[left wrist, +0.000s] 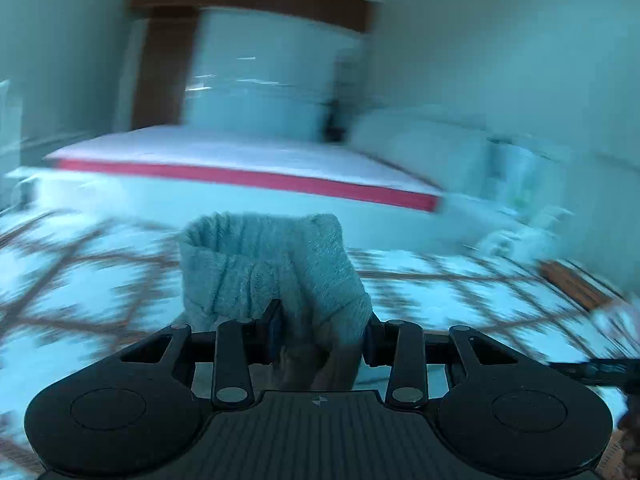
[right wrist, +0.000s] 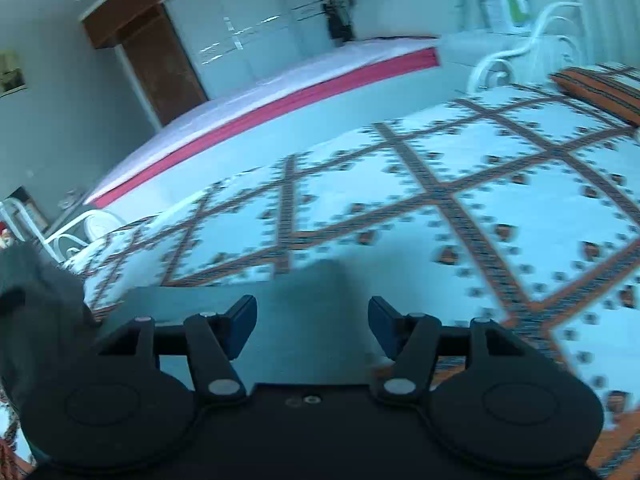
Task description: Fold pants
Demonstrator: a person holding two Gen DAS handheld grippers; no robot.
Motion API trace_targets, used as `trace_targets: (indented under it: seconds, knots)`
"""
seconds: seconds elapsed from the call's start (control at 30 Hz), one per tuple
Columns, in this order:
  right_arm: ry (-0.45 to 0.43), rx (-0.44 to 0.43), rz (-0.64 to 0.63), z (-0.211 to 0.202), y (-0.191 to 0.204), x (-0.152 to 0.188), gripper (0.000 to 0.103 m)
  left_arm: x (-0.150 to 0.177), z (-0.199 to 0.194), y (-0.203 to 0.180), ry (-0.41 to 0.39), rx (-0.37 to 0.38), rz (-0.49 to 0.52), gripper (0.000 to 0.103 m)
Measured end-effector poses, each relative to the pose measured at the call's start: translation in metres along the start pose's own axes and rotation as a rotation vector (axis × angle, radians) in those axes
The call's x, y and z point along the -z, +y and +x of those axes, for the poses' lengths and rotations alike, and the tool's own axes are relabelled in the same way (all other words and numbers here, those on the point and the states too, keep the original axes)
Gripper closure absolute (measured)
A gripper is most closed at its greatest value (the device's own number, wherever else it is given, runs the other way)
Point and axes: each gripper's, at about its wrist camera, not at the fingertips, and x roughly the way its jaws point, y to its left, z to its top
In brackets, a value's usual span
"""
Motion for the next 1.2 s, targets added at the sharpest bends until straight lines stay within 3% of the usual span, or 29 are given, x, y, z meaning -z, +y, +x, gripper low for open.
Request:
trace_targets:
  seconds: [0.07,0.13,0.17,0.2,0.27,0.4,0.53,0.63,0.7,0.73,0.8,0.87,0.93,1.0,1.07,1.13,1.17,1.2]
  knots:
    - [0.000,0.024,0.027,-0.007,-0.017,-0.001,0.049,0.009,0.019,-0.051,0.043,0.135,0.061,0.063]
    - [-0.005,0.045,0.084,-0.015,-0.040,-0.003,0.049,0.028,0.040,-0.096,0.139,0.295,0.129,0.043]
    - [-0.006,0.049,0.117,-0.018,-0.050,-0.004,0.049,0.036,0.041,-0.107,0.135,0.339,0.144,0.025]
    - [-0.006,0.052,0.144,-0.020,-0.059,-0.005,0.049,0.041,0.039,-0.112,0.114,0.331,0.144,0.019]
    - [-0.003,0.053,0.174,-0.023,-0.068,-0.006,0.047,0.037,0.039,-0.104,0.131,0.287,0.127,0.019]
    - [0.015,-0.059,0.151,-0.021,-0.057,-0.004,0.047,0.021,0.028,-0.041,0.114,0.174,0.018,0.020]
    - [0.148,-0.217,0.134,0.004,-0.028,0.009,0.047,0.023,0.014,0.024,0.179,0.026,-0.036,0.020]
    - [0.259,-0.201,0.158,0.033,-0.013,0.023,0.042,0.032,0.007,0.059,0.235,-0.030,-0.079,0.020]
    - [0.312,-0.245,0.234,0.047,-0.014,0.029,0.034,0.042,0.006,0.077,0.290,-0.065,-0.086,0.020]
    - [0.321,-0.242,0.245,0.051,-0.012,0.029,0.036,0.047,0.004,0.083,0.314,-0.079,-0.080,0.020]
    - [0.307,-0.233,0.219,0.052,-0.007,0.023,0.070,0.052,0.001,0.090,0.338,-0.088,-0.070,0.020]
    - [0.261,-0.244,0.179,0.043,-0.001,0.015,0.081,0.053,-0.001,0.093,0.341,-0.094,-0.076,0.020]
    - [0.161,-0.302,0.155,0.021,0.002,0.006,0.084,0.052,-0.001,0.095,0.338,-0.096,-0.083,0.020]
    - [0.097,-0.329,0.140,0.002,0.001,0.001,0.084,0.052,0.000,0.097,0.338,-0.092,-0.079,0.020]
    - [0.089,-0.281,0.152,-0.002,-0.011,0.003,0.084,0.052,0.003,0.096,0.344,-0.092,-0.073,0.020]
    - [0.205,-0.150,0.164,0.022,-0.028,0.015,0.078,0.052,0.010,0.093,0.357,-0.085,-0.064,0.019]
    - [0.263,-0.134,0.189,0.035,-0.038,0.022,0.071,0.053,0.011,0.091,0.364,-0.089,-0.058,0.020]
    - [0.248,-0.172,0.264,0.036,-0.050,0.024,0.060,0.053,0.011,0.090,0.368,-0.086,-0.059,0.019]
